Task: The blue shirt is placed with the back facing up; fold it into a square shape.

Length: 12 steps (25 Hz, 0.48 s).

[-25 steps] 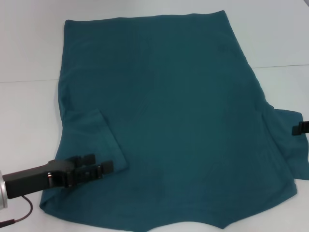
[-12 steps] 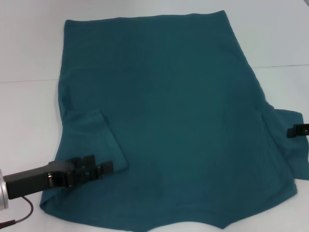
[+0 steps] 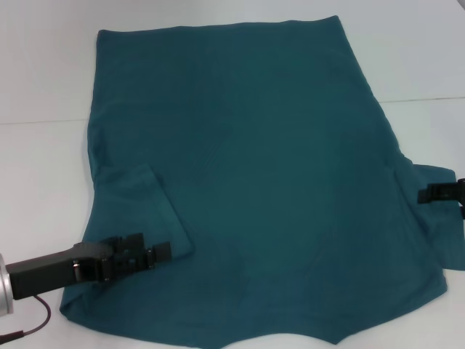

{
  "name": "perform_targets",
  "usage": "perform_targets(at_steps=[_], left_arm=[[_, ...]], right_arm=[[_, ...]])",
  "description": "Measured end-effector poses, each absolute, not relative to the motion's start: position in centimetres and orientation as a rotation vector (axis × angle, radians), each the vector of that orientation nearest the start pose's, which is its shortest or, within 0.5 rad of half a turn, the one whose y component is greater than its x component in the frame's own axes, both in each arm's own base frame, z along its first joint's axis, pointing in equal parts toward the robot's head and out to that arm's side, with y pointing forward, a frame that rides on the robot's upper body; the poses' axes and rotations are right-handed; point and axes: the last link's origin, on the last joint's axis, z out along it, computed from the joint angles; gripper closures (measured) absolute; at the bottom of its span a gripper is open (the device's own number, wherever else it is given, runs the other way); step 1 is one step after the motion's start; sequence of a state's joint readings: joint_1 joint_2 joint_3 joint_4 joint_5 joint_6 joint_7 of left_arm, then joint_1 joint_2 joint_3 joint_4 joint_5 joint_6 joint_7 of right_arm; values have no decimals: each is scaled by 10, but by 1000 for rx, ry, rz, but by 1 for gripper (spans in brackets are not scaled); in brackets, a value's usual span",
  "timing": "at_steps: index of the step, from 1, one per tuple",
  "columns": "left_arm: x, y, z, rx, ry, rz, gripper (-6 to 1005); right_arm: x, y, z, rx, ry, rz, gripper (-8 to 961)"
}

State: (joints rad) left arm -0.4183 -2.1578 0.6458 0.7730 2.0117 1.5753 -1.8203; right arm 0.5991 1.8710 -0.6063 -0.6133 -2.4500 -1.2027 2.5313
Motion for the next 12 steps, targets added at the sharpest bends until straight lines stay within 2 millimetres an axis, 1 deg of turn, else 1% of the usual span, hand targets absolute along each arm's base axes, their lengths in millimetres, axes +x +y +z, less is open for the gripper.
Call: perform_targets(at_steps=[6, 12], left_arm=[[-276, 304, -5, -2513, -1290, -836, 35], [-276, 304, -5, -2507, -1293, -840, 35]], right_arm=[[353, 379, 87, -1807, 1847, 274, 9], [353, 381, 92, -1790, 1848, 291, 23]])
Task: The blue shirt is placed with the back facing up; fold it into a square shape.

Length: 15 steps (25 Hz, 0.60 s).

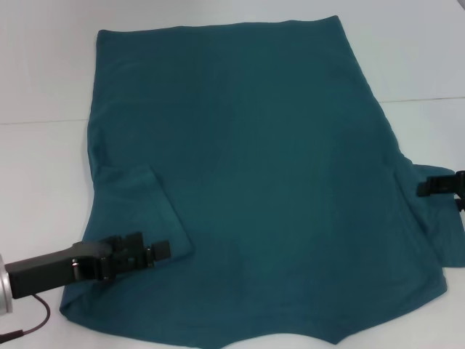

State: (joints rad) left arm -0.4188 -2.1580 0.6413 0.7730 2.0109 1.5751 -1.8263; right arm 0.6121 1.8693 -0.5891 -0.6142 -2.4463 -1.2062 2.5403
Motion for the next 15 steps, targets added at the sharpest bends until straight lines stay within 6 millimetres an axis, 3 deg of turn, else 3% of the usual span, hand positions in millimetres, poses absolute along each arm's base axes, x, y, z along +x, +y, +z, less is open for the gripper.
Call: perform_targets(at_steps=[4, 15], left_arm=[[-277, 304, -3, -2498, -1295, -844, 35], [-277, 305, -3, -2495, -1296, -843, 35]], right_arm=[[354, 381, 96, -1783, 1845, 301, 36], [356, 380, 97, -1779, 1849, 293, 435]])
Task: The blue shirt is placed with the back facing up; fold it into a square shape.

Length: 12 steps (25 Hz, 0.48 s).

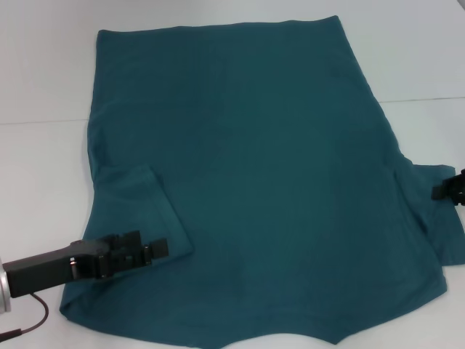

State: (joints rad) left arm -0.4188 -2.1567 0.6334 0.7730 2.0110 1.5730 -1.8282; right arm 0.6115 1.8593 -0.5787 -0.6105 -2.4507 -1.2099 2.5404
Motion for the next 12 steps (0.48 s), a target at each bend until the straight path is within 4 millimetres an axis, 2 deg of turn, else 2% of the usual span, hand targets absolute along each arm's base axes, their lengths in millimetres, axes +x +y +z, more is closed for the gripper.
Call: perform_targets(at_steps=[5, 11, 12], left_arm=[[-277, 305, -3, -2493, -1297, -842, 36], [-278, 305, -3, -2487, -1300, -840, 36], [-278, 305, -3, -2487, -1300, -840, 36]], right_arm=[[357, 379, 95, -1781, 1858, 286, 681], [358, 377, 92, -1780, 1869, 276, 911], [359, 376, 92, -1780, 1869, 270, 916]])
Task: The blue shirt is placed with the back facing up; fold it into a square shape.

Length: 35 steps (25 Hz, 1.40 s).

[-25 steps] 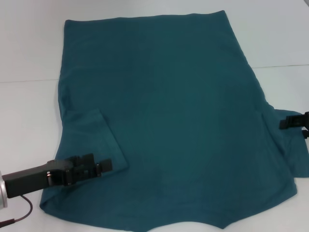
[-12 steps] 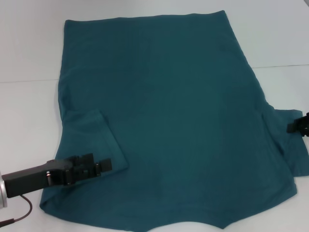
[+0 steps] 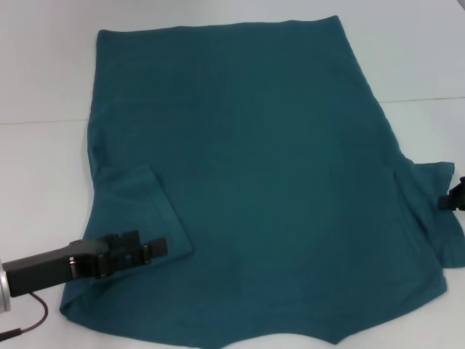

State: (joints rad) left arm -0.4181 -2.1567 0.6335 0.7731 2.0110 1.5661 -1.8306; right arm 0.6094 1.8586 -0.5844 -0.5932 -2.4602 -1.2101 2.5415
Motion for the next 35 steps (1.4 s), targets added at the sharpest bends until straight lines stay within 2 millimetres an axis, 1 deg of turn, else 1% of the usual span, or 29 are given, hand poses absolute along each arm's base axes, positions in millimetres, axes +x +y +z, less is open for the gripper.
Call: perform_targets(at_steps=[3, 5, 12, 23, 26, 30, 32, 35], left_arm=[[-278, 306, -3, -2488, -1301, -840, 36], [-278, 306, -3, -2486, -1308, -841, 36], [-279, 305, -2, -2476, -1330, -842, 36], [-281, 303, -2, -2470, -1339, -844, 35], [-281, 303, -2, -2469, -1342, -845, 35], [-281, 303, -2, -2465, -1349, -846, 35], [-281, 304, -2, -2462, -1355, -846, 35], [-281, 304, -1, -2457, -1364, -847, 35]], right_arm=[[360, 376, 95, -1777, 1862, 248, 932], [361, 378, 101, -1763, 1851, 238, 943], [363, 385, 129, -1712, 1786, 214, 952], [356, 397, 152, -1686, 1735, 180, 952], [348, 404, 157, -1688, 1713, 183, 947], [328, 415, 156, -1741, 1691, 201, 940], [317, 420, 152, -1782, 1685, 196, 936], [296, 427, 139, -1882, 1672, 146, 931]])
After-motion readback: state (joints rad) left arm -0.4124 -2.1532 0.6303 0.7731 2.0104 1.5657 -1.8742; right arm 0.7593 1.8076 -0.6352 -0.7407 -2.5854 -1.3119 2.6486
